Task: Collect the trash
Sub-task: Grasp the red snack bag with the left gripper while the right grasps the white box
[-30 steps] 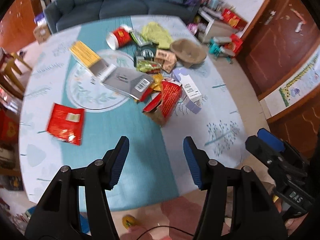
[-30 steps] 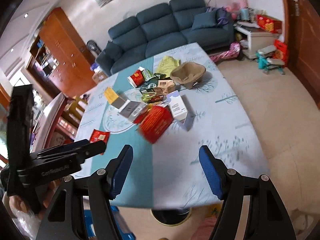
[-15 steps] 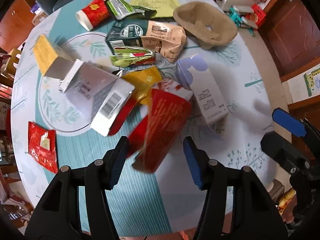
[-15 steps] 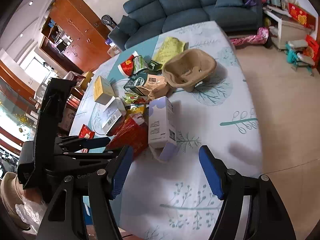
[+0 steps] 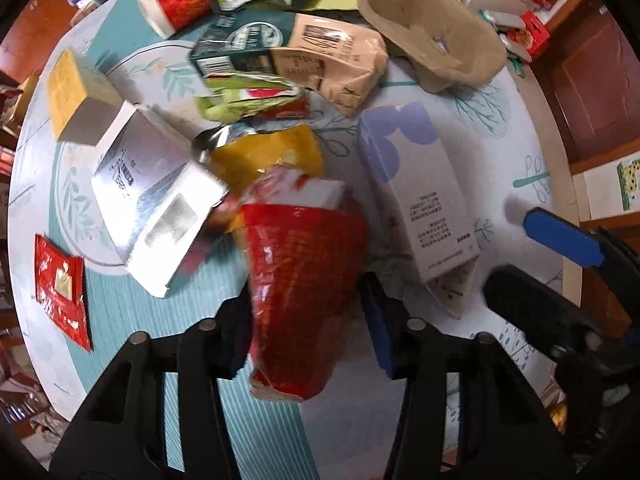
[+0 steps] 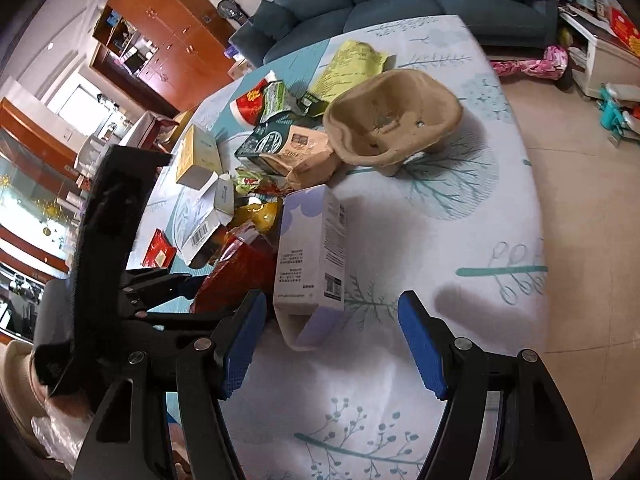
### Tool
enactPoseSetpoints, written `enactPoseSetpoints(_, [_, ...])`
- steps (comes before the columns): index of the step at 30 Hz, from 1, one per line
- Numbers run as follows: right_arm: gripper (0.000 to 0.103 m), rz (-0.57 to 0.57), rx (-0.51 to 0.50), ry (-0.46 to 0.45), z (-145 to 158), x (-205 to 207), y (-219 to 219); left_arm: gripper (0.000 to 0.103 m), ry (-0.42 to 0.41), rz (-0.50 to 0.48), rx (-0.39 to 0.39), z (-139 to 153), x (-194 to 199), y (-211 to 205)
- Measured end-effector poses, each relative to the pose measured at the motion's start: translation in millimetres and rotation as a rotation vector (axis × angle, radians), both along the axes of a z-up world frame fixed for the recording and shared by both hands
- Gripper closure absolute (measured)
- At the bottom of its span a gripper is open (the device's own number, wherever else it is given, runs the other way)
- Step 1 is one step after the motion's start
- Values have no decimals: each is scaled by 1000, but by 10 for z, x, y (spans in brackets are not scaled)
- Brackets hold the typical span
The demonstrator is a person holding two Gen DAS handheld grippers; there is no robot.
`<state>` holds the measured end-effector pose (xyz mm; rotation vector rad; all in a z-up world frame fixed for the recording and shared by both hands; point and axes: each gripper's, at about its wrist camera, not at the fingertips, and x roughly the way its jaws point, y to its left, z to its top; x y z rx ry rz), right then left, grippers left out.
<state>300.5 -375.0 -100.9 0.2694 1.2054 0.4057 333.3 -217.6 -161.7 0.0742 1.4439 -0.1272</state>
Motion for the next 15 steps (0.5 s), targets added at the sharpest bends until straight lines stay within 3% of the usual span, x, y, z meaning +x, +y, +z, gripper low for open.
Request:
enactPoseSetpoints(10, [33,70,-81,1,-140,210,408,81,-26,111,-71,186,-259,355])
enactPoseSetpoints(15, [38,90,-152,12,-238,224,576,83,-31,157,-131,243,-360,587])
